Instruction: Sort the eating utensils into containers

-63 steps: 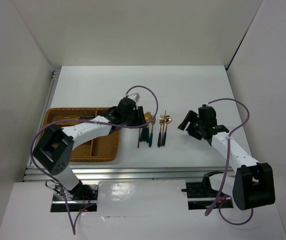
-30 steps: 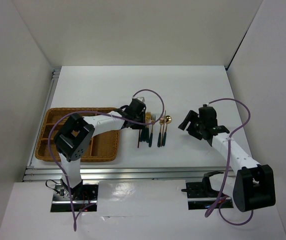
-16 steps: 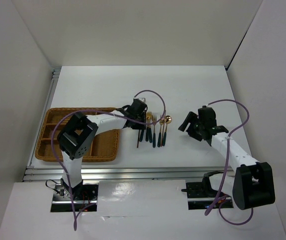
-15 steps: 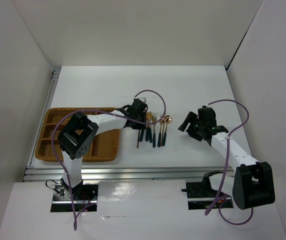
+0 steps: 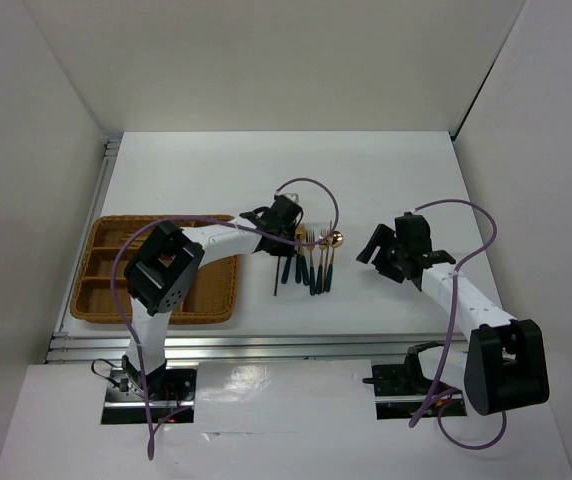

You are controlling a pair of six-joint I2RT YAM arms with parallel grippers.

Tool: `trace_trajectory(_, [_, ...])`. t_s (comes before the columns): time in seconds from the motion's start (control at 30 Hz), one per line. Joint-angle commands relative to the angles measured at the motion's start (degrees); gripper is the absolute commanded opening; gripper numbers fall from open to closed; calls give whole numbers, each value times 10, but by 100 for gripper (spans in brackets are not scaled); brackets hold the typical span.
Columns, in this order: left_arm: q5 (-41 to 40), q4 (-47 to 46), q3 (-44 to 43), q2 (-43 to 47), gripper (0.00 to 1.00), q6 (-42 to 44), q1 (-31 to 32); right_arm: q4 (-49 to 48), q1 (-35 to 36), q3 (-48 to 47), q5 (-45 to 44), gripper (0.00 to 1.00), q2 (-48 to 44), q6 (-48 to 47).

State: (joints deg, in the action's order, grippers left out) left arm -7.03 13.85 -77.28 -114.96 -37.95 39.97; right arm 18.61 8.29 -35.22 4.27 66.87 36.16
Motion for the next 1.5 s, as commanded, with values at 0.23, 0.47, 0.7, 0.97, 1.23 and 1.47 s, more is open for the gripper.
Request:
trace_trajectory(0.23, [-15,-7,40,102,19,-28,-9,-21,-4,9,-8,78,0,-6])
trace_trajectory(0.47, [3,-32,103,220,19,-72,-51,-21,-4,9,-8,78,-5,-6])
trace_trajectory(0.7, [-77,-56,214,359,19,-202,-95,-21,-4,14,-3,78,-5,0])
trace_trajectory(0.97, [-204,-16,359,537,24,-374,-198,-26,-4,14,9,78,0,0])
trace_trajectory(1.23, [-288,88,387,626,24,-497,-283,-26,-4,14,9,78,0,0])
trace_trajectory(1.47, [-300,156,365,581,24,-558,-345,-31,-4,14,14,78,12,-6])
